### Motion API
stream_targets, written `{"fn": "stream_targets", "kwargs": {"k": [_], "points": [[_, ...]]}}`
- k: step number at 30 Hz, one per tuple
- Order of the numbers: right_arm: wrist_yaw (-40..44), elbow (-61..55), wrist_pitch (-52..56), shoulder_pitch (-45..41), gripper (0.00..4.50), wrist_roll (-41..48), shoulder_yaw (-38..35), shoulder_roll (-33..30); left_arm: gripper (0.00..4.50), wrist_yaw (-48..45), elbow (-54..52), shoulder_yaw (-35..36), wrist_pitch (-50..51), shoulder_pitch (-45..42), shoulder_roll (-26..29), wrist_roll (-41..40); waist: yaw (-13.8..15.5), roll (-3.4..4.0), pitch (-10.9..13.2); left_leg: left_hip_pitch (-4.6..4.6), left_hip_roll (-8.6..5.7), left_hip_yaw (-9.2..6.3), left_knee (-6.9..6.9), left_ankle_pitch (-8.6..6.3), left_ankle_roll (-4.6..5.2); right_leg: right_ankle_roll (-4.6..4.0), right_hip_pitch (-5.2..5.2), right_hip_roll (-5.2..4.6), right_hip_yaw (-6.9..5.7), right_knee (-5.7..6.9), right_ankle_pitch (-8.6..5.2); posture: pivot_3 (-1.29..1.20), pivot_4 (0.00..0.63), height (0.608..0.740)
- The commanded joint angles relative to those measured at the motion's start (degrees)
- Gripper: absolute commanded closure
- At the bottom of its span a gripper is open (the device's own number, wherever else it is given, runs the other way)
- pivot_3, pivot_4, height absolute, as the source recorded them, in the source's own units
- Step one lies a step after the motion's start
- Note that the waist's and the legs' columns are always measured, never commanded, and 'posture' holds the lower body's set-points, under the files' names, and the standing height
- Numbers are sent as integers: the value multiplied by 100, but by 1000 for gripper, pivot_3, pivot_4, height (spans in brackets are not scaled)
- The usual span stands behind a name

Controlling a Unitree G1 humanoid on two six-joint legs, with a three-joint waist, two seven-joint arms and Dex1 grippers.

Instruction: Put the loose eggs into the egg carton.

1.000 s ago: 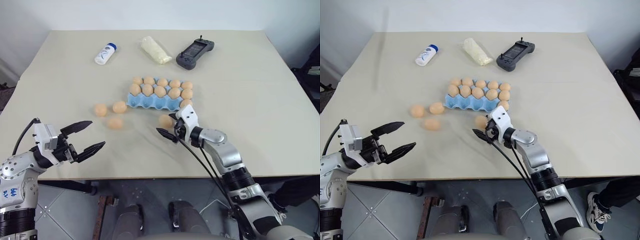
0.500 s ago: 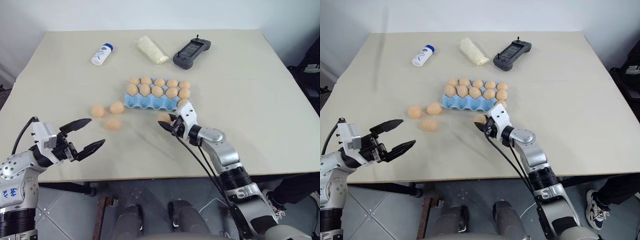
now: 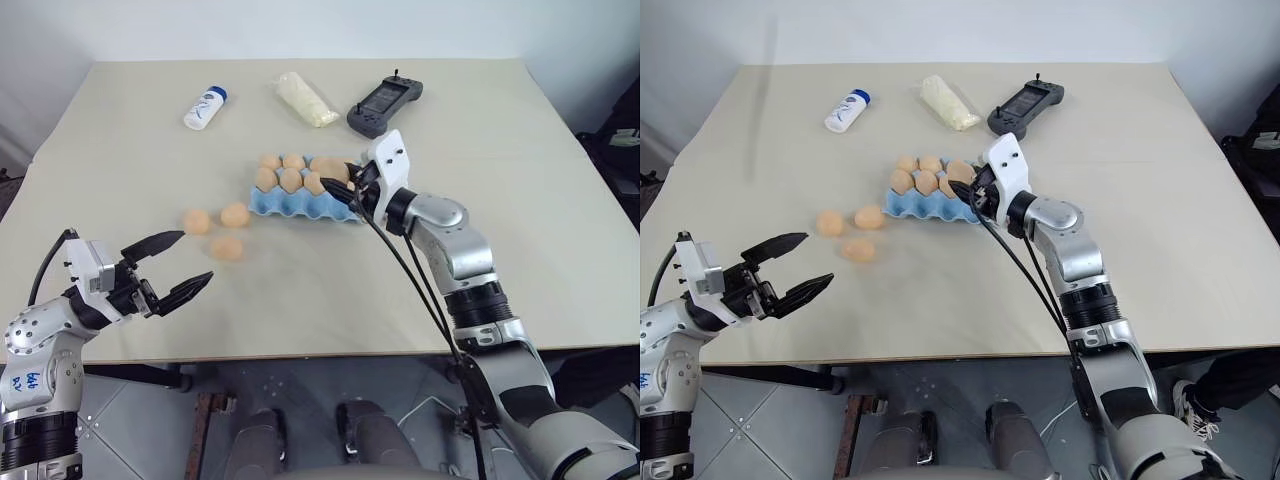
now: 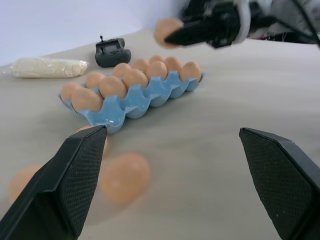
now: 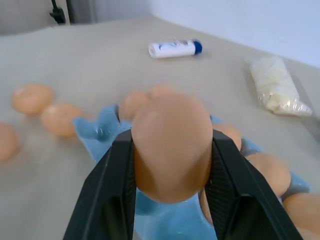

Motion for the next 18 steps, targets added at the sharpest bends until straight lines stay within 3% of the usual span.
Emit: {"fn": "stream_targets", "kwargs": {"k": [1, 8, 16, 18], "points": [[11, 278, -391, -230, 3065, -136, 4, 45, 0, 21, -29, 101, -108, -51, 16, -38, -3, 0, 0, -1, 0, 0, -1, 0, 0, 0, 0, 0, 0, -2, 0, 0, 150, 740], [1, 727, -616, -271, 3065, -294, -6, 35, 0, 53, 1, 134, -129, -62, 24, -24, -7, 0, 0, -2, 1, 0, -1, 0, 0, 0, -1, 0, -1, 0, 0, 0, 150, 740], [-60, 778, -530, -313, 208, -343, -87, -1, 0, 44, 78, 113, -155, -142, 29, -11, -9, 0, 0, -1, 1, 0, 1, 0, 0, 0, -1, 1, -1, 4, 0, 0, 150, 740], [-11, 632, -466, -305, 44, -326, -101, -55, 0, 37, 104, 109, -169, -164, 33, -15, -7, 0, 0, -1, 1, 0, 0, 0, 0, 0, -1, 1, -1, 3, 0, 0, 150, 740]]}}
